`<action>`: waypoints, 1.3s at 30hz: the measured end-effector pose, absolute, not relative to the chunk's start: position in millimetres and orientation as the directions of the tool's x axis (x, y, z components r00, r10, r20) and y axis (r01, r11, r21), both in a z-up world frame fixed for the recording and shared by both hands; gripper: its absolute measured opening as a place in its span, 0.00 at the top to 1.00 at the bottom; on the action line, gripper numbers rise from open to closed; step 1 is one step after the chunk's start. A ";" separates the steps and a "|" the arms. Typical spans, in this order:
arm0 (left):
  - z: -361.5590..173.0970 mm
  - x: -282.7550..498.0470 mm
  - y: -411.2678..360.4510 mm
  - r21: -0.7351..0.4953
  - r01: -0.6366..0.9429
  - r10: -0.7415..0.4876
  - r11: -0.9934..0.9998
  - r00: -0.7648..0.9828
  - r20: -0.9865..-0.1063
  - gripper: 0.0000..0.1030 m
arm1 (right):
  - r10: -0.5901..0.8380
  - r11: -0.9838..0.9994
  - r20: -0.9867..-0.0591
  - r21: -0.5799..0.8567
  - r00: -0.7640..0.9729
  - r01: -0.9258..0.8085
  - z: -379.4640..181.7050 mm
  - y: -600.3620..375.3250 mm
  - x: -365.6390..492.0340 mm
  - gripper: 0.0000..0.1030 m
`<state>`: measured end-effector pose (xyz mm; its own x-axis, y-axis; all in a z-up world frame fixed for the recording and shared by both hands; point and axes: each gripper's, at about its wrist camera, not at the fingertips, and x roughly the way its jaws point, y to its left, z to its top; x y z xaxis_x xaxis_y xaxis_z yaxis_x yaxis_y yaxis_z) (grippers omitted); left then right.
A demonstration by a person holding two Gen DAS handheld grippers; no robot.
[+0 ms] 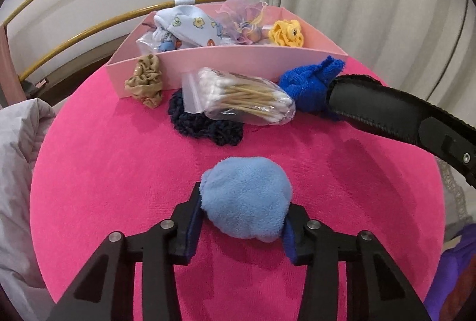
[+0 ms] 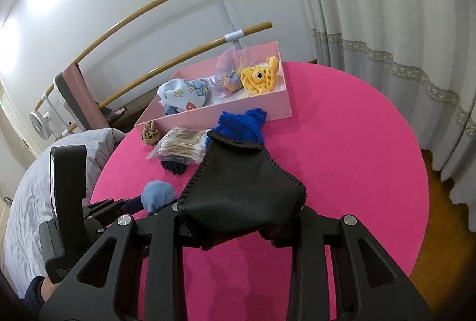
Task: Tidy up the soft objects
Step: 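Grasp the light-blue fluffy ball with the left gripper while the right grasps the black pouch, then carry the fluffy ball and black pouch into the pink box and release both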
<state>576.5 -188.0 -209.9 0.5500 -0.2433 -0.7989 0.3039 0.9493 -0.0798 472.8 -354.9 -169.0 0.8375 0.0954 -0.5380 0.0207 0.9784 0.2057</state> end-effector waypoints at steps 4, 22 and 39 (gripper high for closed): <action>-193.6 569.2 -182.3 -0.064 0.308 -0.242 0.949 0.584 -0.775 0.60 | 0.086 0.982 -0.531 0.189 0.843 0.019 -162.5 -349.3 469.4 0.74; -131.3 536.9 -145.5 -0.042 0.273 -0.225 0.961 0.686 -0.692 0.60 | 0.082 0.992 -0.502 0.121 0.861 -0.024 -136.6 -313.4 464.2 0.74; -103.0 567.1 -132.4 -0.049 0.251 -0.224 0.967 0.737 -0.638 0.60 | 0.085 0.996 -0.452 0.060 0.888 -0.065 -98.8 -299.1 487.4 0.74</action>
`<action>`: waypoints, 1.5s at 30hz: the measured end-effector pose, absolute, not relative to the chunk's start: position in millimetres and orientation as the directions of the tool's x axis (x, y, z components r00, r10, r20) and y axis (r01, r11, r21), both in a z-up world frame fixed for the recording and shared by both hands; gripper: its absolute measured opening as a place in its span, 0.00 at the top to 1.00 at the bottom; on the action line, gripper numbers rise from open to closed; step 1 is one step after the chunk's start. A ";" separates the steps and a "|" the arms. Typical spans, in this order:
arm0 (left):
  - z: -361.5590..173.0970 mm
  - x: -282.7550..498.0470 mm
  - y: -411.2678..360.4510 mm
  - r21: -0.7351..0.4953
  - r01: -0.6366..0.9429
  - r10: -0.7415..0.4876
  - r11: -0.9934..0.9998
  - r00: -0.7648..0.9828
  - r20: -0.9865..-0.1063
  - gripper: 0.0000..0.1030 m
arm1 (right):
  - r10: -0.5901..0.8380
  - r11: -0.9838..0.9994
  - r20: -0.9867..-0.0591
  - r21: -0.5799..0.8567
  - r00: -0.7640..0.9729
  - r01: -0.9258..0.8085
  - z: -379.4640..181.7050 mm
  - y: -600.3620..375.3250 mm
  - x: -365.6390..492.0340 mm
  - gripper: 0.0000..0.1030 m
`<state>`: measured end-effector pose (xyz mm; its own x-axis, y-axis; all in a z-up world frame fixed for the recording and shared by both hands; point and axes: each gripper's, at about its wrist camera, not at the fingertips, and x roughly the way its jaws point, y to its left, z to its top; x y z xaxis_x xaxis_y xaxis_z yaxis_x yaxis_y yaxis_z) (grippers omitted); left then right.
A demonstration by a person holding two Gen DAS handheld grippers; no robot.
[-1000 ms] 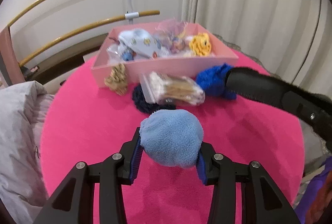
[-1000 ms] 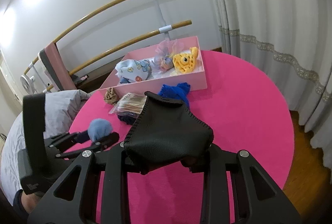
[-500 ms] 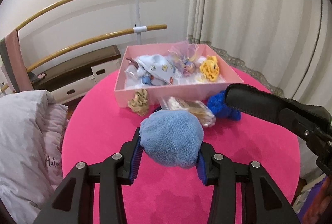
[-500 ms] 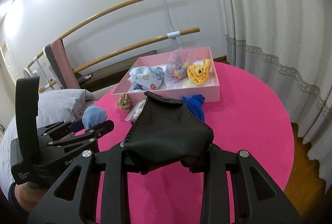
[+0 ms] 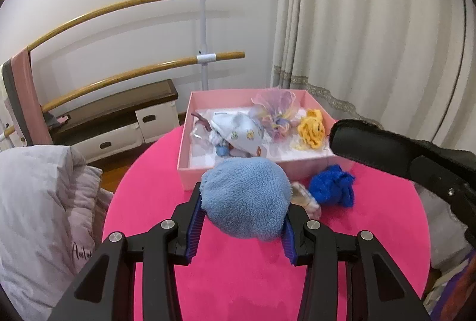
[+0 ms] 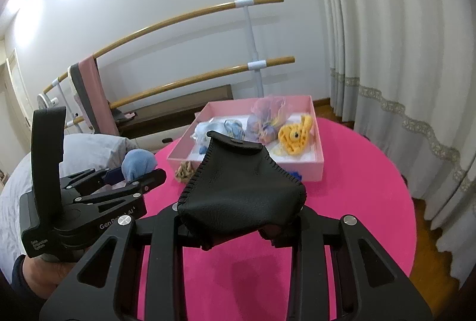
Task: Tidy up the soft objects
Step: 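Carry the fluffy ball and black pouch into the pink box and release both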
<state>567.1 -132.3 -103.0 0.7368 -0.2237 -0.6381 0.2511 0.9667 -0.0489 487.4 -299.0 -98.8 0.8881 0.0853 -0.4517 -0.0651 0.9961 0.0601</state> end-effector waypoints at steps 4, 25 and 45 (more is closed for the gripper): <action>-96.9 592.6 -126.4 -0.061 0.233 -0.219 0.971 0.750 -0.624 0.60 | 0.067 0.998 -0.436 0.043 0.898 -0.053 -87.5 -303.2 499.9 0.74; -88.6 789.3 -135.6 -0.082 0.227 -0.226 0.970 0.737 -0.637 0.60 | 0.079 0.997 -0.466 0.022 0.881 -0.078 -46.7 -296.1 653.2 0.73; -118.4 964.7 -175.8 -0.094 0.234 -0.230 0.968 0.663 -0.713 0.55 | 0.102 0.994 -0.585 0.093 0.804 -0.058 -84.5 -305.1 750.8 0.73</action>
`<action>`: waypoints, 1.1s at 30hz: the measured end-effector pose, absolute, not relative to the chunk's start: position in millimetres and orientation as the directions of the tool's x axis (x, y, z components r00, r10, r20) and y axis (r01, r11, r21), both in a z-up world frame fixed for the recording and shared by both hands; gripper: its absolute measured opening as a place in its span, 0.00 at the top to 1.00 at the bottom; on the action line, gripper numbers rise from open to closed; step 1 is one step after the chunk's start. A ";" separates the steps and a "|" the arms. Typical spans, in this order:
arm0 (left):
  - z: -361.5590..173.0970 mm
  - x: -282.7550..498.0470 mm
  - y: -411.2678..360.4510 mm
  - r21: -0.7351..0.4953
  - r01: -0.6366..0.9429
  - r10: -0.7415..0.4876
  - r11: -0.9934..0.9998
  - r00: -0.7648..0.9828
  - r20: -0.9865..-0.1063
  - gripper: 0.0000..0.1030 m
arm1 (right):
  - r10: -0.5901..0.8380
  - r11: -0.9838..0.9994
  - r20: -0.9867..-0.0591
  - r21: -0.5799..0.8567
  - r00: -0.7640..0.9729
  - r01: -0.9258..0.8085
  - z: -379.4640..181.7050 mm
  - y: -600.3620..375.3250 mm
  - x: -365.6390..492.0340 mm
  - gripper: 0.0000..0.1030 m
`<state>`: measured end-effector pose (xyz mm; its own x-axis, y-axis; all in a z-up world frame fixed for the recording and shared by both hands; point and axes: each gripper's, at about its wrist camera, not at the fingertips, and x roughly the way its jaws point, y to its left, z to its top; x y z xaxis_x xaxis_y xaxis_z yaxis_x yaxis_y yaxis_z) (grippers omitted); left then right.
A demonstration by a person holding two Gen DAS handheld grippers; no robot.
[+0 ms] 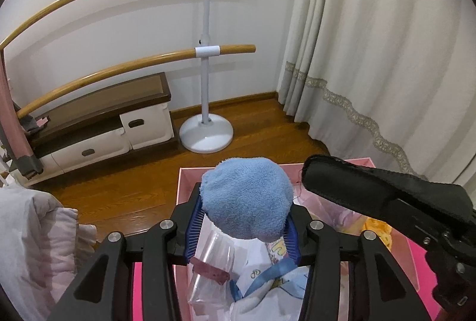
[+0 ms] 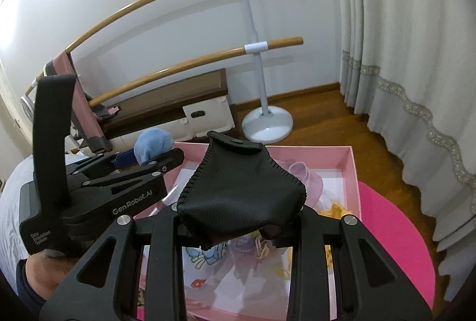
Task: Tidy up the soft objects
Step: 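Carry the fluffy ball and black pouch into the pink box and release both, then withdraw both tools from the box back toward the remaining items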
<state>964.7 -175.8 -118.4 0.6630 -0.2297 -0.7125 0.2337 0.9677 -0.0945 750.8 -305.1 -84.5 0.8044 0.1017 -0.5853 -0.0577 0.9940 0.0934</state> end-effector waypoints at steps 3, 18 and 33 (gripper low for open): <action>-124.7 966.3 -179.0 -0.081 0.228 -0.215 0.970 0.659 -0.721 0.31 | 0.101 0.993 -0.598 0.107 0.795 -0.045 -89.3 -308.2 759.3 0.73; -112.0 913.1 -161.1 -0.010 0.128 -0.104 0.992 0.758 -0.644 0.01 | 0.160 0.972 -0.600 0.235 0.784 -0.019 -100.4 -325.2 747.6 0.00; -103.7 736.7 -153.2 0.011 0.137 -0.113 0.990 0.859 -0.499 0.00 | 0.034 0.987 -0.446 0.156 0.895 0.040 -54.2 -319.6 600.0 0.00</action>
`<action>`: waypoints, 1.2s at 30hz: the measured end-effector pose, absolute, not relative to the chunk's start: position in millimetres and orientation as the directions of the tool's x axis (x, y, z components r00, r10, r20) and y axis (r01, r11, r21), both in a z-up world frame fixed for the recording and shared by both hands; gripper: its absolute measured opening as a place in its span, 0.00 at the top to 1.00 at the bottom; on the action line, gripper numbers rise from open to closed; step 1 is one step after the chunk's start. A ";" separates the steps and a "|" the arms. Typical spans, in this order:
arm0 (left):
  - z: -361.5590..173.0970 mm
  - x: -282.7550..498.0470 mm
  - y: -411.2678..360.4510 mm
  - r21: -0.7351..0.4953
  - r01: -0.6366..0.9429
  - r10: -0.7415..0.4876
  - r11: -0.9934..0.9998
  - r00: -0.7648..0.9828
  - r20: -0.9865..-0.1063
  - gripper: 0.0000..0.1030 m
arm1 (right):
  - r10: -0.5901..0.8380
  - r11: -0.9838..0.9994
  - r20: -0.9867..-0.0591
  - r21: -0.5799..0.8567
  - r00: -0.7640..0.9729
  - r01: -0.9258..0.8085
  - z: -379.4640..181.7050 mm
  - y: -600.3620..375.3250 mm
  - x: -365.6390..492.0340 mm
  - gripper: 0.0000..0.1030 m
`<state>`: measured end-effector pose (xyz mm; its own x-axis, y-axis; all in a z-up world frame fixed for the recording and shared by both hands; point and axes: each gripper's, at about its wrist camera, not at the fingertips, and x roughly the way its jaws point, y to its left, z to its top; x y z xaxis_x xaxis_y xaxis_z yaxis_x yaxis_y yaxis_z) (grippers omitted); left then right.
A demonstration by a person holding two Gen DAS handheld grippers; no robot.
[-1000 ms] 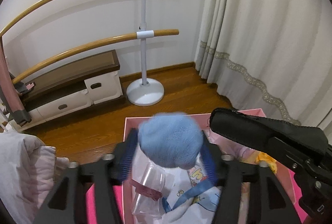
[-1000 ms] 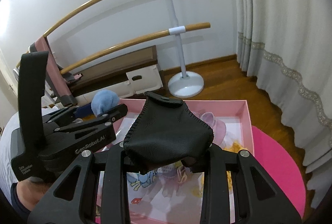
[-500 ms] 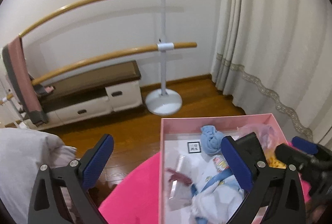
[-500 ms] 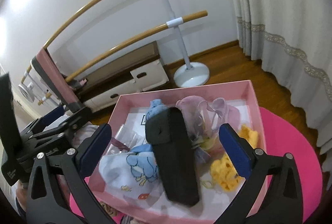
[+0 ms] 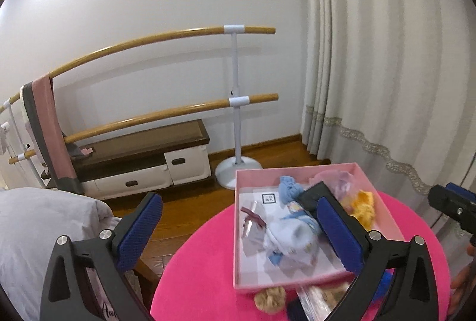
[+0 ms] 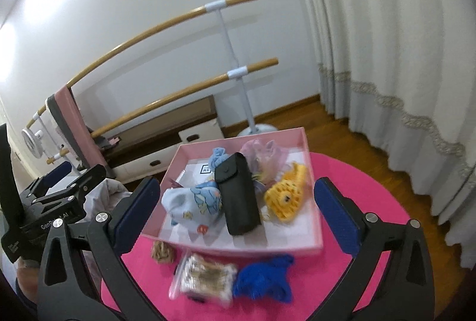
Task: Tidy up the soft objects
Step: 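Withdraw both tools from the box back toward the remaining items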
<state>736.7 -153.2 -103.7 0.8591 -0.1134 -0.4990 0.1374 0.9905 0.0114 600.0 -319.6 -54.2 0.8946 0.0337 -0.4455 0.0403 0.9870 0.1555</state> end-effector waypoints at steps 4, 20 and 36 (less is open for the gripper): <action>-101.2 685.9 -141.4 0.006 0.136 -0.117 0.991 0.871 -0.478 0.00 | 0.005 0.989 -0.411 0.137 0.912 0.056 -45.6 -312.4 563.1 0.00; -86.8 533.8 -116.4 -0.025 0.137 -0.133 0.990 0.882 -0.453 0.00 | -0.050 0.994 -0.336 0.075 0.941 0.080 -47.7 -278.8 460.2 0.00; -71.3 463.1 -104.9 -0.027 0.126 -0.124 0.992 0.879 -0.461 0.00 | -0.106 0.990 -0.343 0.049 0.933 0.130 -73.3 -271.5 422.4 0.00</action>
<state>463.1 -104.9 -71.3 0.8786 -0.1242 -0.4611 0.1262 0.9916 -0.0267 422.4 -271.5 -73.3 0.9334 -0.1058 -0.3429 0.1303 0.9903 0.0491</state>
